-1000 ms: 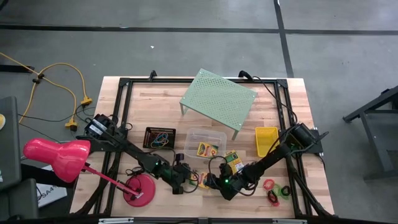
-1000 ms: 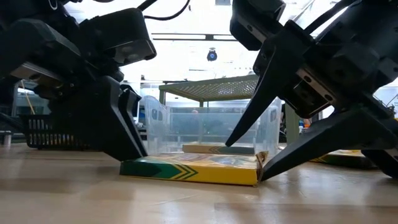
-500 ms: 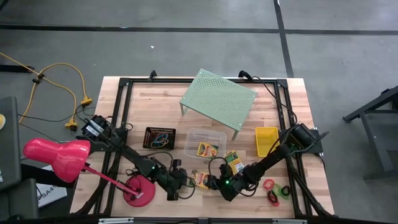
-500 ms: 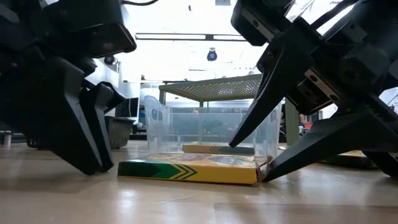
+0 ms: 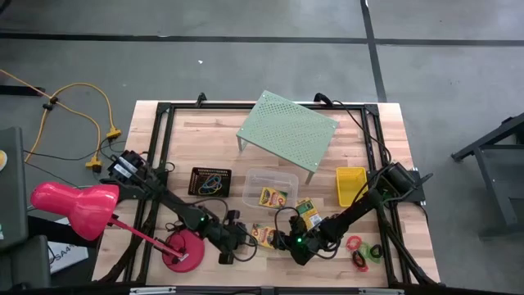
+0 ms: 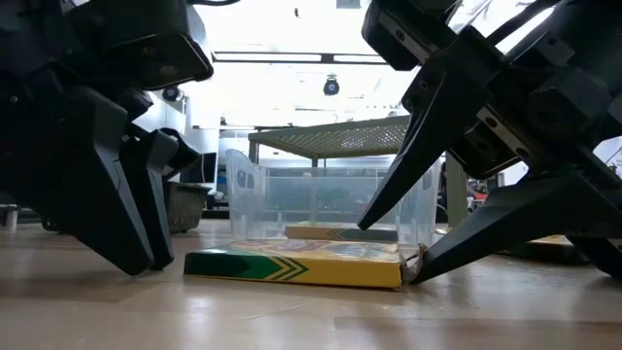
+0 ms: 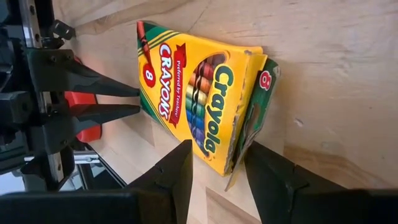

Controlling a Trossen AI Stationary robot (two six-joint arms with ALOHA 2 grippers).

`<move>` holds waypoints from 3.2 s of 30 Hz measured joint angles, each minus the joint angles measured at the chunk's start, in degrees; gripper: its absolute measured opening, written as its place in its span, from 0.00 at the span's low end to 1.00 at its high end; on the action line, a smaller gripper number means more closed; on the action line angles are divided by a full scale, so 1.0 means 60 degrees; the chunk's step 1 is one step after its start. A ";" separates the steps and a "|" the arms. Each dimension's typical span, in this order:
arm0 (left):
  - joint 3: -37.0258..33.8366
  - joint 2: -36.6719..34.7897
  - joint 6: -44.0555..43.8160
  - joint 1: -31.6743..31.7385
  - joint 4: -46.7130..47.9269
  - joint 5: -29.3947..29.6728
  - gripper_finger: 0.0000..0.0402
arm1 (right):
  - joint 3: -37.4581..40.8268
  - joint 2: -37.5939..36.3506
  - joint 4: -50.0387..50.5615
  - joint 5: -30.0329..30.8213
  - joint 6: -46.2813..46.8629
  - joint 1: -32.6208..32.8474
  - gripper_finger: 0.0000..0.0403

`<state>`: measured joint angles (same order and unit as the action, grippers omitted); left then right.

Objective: Pick & Place Office Desk Supplies
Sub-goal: Put the left yellow crayon box into the transparent bin

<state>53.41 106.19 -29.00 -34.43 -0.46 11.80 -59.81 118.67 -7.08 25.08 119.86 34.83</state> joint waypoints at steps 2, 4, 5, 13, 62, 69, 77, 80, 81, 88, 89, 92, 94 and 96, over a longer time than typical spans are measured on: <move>-0.0001 0.0001 0.0180 0.0128 -0.0031 -0.0049 0.16 | 0.0000 0.0000 -0.0002 0.0024 -0.0015 -0.0006 0.33; -0.0011 0.0004 0.0332 0.0256 -0.0137 -0.0257 0.16 | 0.0000 0.0000 -0.0004 0.0030 -0.0021 -0.0018 0.33; -0.0011 0.0004 0.0389 0.0317 -0.0206 -0.0416 0.16 | 0.0000 0.0000 -0.0035 0.0056 -0.0061 -0.0033 0.33; -0.0011 0.0018 0.0899 0.0630 -0.0671 -0.0562 0.16 | 0.0022 0.0015 -0.0308 0.0265 -0.0332 -0.0106 0.33; 0.0000 0.0011 0.1013 0.0568 -0.0650 -0.0927 0.16 | 0.0076 0.0011 -0.1580 0.0975 -0.1750 -0.0221 0.33; 0.0000 0.0011 0.0901 0.0568 -0.0636 -0.0944 0.16 | 0.0073 0.0007 -0.1561 0.0836 -0.1709 -0.0270 0.30; 0.0000 0.0011 0.0901 0.0561 -0.0599 -0.0959 0.16 | 0.0069 0.0007 -0.1565 0.0718 -0.1746 -0.0273 0.15; 0.0000 0.0011 0.0902 0.0561 -0.0595 -0.0959 0.16 | 0.0069 0.0007 -0.1569 0.0700 -0.1764 -0.0273 0.11; 0.0000 0.0011 0.0903 0.0561 -0.0595 -0.0959 0.16 | 0.0066 0.0007 -0.1569 0.0694 -0.1771 -0.0270 0.10; 0.0000 0.0011 0.0902 0.0545 -0.0561 -0.0973 0.16 | 0.0066 0.0007 -0.1655 0.0649 -0.2061 -0.0259 0.02; 0.0000 0.0014 0.0905 0.0512 -0.0545 -0.0956 0.16 | 0.0066 -0.0007 -0.1703 0.0646 -0.2189 -0.0259 0.02; 0.0000 0.0015 0.0908 0.0422 -0.0544 -0.0890 0.16 | 0.0074 -0.0229 -0.1706 0.0742 -0.2630 -0.0255 0.01; 0.0000 0.0011 0.0905 0.0374 -0.0548 -0.0879 0.16 | 0.0095 -0.0430 -0.1582 0.1049 -0.3184 -0.0255 0.01; 0.0000 0.0011 0.0908 0.0343 -0.0552 -0.0859 0.16 | 0.0127 -0.0630 -0.1473 0.1377 -0.3567 -0.0275 0.01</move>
<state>53.41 106.26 -23.55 -32.38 -3.77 6.64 -59.05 114.89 -15.92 33.34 98.46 33.18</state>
